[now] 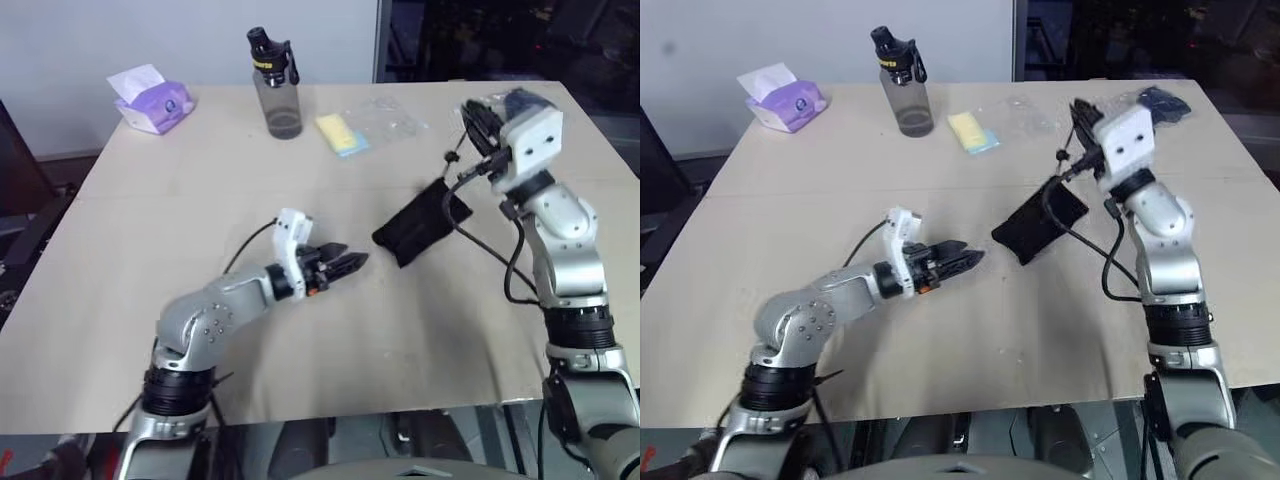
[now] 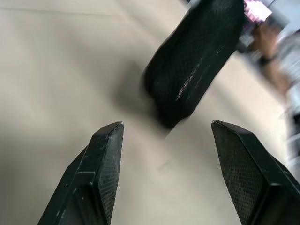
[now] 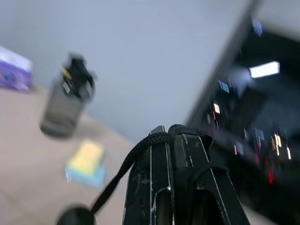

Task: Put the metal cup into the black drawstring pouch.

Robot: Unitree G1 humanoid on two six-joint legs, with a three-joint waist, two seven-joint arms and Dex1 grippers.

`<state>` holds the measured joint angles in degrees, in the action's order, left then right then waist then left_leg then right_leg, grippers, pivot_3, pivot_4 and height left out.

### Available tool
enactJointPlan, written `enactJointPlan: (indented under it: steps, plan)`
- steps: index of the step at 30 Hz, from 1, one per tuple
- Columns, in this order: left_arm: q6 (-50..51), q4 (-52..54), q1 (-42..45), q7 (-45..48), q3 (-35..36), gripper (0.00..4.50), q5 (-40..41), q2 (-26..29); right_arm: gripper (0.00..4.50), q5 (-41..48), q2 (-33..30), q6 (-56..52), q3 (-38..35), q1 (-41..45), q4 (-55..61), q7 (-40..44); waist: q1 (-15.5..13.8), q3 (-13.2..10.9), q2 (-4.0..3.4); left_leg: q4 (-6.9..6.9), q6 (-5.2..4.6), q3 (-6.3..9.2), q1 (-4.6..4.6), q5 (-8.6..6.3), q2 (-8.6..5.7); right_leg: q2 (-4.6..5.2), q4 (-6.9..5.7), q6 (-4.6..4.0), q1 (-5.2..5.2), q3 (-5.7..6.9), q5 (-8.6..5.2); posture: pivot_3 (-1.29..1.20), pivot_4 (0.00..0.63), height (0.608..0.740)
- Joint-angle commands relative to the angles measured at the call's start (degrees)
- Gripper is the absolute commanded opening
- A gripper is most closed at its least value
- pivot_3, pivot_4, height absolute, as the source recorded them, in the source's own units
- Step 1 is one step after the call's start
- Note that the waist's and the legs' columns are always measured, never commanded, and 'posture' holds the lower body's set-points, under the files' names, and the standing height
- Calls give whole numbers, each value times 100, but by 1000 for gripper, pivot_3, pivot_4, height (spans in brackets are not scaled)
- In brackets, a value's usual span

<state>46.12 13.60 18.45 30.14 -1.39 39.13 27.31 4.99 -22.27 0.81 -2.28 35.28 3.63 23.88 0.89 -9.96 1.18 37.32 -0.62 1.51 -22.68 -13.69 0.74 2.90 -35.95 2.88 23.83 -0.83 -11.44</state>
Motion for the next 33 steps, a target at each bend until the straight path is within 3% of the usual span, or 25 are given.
enactJointPlan:
  steps: [1, 6, 10, 14, 22, 29, 33]
  plan:
    - [-1189, -419, 501, 499, -27, 3057, -540, -128, 0, -20, -36, -183, 203, 122, 433, 156, -39, 0, 0, 1, 0, 0, -1, 0, -1, 1, 2, 0, -2, 1, 0, 0, 150, 740]
    - [-2062, -1388, 1400, 422, 346, 3057, -888, -524, 0, -139, -72, -259, 427, 229, 582, 282, -72, -3, 3, 14, 0, -8, -21, 1, -19, 19, 17, 3, -4, -11, 2, 0, 150, 740]
    - [-1941, -1063, 1779, 1121, 138, 3057, -517, -721, 0, -465, -185, -50, 646, 308, 484, 397, -28, -3, 3, 9, 0, -9, -20, 1, -18, 19, 15, 26, -2, -12, 12, 0, 150, 740]
    - [-2296, -1194, 1937, 1578, -366, 3057, -1044, -739, 0, -629, -162, 89, 730, 360, 270, 371, -14, -3, 3, 0, 0, -3, -18, 0, -13, 13, 12, 31, -1, -4, 9, 0, 150, 740]
    - [-3741, -2131, 2432, 1221, -659, 3057, -2082, -1514, 0, -859, 11, 196, 928, 518, 199, 344, -18, -3, 3, 5, 0, -7, -18, 1, -15, 11, 7, 31, 0, -10, 10, 0, 150, 740]
    - [-4216, -2618, 2658, 1179, -415, 3057, -2148, -1881, 0, -903, 123, 149, 970, 564, 309, 343, -14, -3, 3, 4, 0, -2, -19, 1, -12, 9, 7, 31, 2, -5, 10, 0, 150, 740]
    - [-4305, -2645, 2679, 1270, -397, 1433, -2160, -1897, 0, -935, 133, 175, 968, 532, 282, 330, -12, -3, 3, 4, -1, -3, -19, 1, -12, 10, 7, 31, 2, -6, 10, 0, 150, 740]
